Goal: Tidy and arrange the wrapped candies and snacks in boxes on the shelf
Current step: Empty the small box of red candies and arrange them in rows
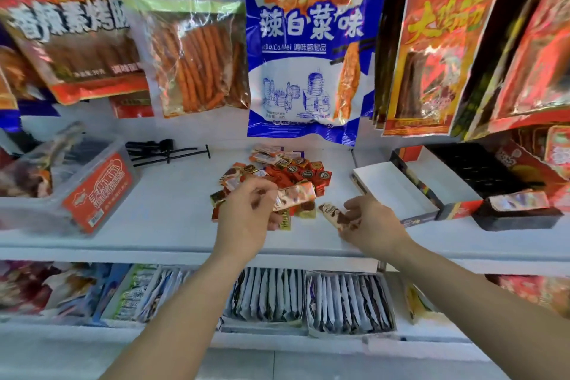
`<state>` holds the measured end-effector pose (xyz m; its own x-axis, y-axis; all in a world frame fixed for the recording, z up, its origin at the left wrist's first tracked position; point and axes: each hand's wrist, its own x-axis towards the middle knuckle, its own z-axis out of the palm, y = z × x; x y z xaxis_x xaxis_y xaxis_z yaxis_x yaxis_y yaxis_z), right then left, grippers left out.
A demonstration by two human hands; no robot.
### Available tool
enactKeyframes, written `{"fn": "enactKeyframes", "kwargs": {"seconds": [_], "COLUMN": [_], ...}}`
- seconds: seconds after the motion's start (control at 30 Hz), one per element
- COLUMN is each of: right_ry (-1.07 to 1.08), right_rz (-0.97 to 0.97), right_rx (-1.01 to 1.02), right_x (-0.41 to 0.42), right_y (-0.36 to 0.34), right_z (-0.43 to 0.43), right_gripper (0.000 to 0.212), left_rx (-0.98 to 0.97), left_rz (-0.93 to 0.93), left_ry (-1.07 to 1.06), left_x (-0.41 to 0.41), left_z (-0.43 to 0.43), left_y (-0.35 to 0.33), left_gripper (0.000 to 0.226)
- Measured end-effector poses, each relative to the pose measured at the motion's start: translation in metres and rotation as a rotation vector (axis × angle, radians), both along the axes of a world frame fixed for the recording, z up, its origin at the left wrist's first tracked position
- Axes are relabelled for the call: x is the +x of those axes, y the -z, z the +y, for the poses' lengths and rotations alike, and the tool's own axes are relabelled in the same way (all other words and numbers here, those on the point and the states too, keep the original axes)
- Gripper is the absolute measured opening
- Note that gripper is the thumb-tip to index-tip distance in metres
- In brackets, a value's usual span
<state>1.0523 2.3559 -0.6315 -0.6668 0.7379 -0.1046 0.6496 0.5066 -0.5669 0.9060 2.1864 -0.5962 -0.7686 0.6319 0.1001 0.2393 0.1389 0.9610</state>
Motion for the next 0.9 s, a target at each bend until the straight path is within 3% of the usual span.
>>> {"fn": "enactKeyframes", "kwargs": {"seconds": [0.2, 0.37, 0.47, 0.53, 0.7, 0.9], "right_ry": [-0.064, -0.053, -0.055, -0.012, -0.006, -0.158], "right_rz": [-0.125, -0.069, -0.031, 0.093, 0.486, 0.503], "right_rx": [0.071, 0.03, 0.078, 0.067, -0.23, -0.567], "right_x": [0.004, 0.01, 0.014, 0.017, 0.023, 0.02], "right_y": [-0.001, 0.002, 0.003, -0.002, -0.033, -0.033], "right_z": [-0.005, -0.009, -0.011, -0.011, -0.015, -0.02], "right_gripper": [0.031, 0.045, 0.023, 0.013, 0.008, 0.015], "left_rx": [0.048, 0.002, 0.041, 0.066, 0.004, -0.048], "left_rz": [-0.168, -0.185, -0.273, -0.322, -0.266, -0.216], "left_ry": [-0.029, -0.022, 0.003, 0.022, 0.006, 0.062], "left_x": [0.016, 0.014, 0.012, 0.01, 0.005, 0.01], "left_z": [-0.021, -0.029, -0.029, -0.026, -0.019, -0.012], "left_y": [-0.001, -0.002, 0.001, 0.004, 0.008, 0.007], "left_gripper": [0.016, 0.024, 0.027, 0.032, 0.044, 0.027]}}
